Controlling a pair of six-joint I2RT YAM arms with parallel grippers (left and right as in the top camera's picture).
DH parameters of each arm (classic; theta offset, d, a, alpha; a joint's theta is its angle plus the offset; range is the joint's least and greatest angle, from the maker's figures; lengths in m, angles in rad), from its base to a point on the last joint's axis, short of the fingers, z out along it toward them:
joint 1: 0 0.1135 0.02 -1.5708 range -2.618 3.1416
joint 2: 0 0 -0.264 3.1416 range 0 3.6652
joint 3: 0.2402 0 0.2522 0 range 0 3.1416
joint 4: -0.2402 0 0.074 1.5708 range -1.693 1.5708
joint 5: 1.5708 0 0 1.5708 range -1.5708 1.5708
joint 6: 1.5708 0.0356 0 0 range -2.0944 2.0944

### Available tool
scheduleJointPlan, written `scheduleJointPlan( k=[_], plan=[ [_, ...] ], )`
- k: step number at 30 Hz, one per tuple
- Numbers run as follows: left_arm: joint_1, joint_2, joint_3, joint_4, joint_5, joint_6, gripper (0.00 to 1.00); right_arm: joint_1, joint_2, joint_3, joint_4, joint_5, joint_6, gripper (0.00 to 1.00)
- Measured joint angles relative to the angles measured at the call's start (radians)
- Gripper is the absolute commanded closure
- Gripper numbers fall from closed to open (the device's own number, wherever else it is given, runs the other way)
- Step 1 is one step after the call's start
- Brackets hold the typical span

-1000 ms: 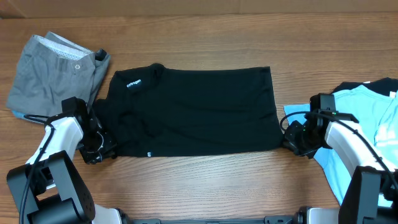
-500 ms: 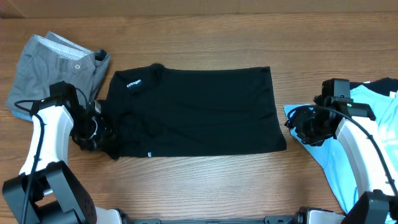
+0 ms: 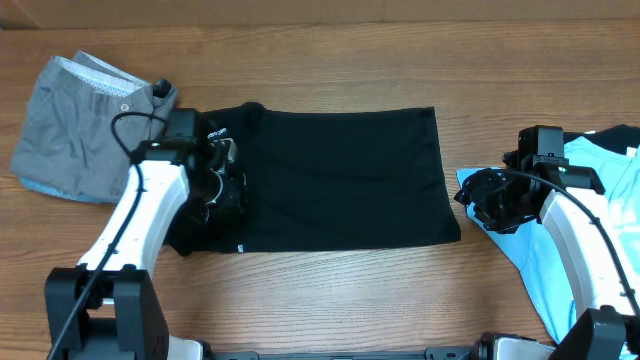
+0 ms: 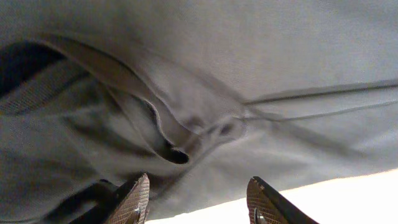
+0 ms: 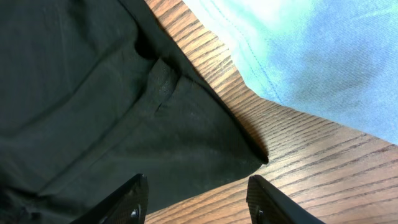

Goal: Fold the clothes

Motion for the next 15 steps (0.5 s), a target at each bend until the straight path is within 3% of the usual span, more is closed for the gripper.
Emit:
scheduleJointPlan(
  k=[8,15],
  plan=[
    [-0.035,0.089,0.0,0.03,-0.119,0.052,0.51,0.0,0.0,0.0,0.0,0.0,0.0,0.45],
    [-0.037,0.181,0.0,0.065,-0.098,0.082,0.89,0.0,0.0,0.0,0.0,0.0,-0.003,0.45]
  ],
)
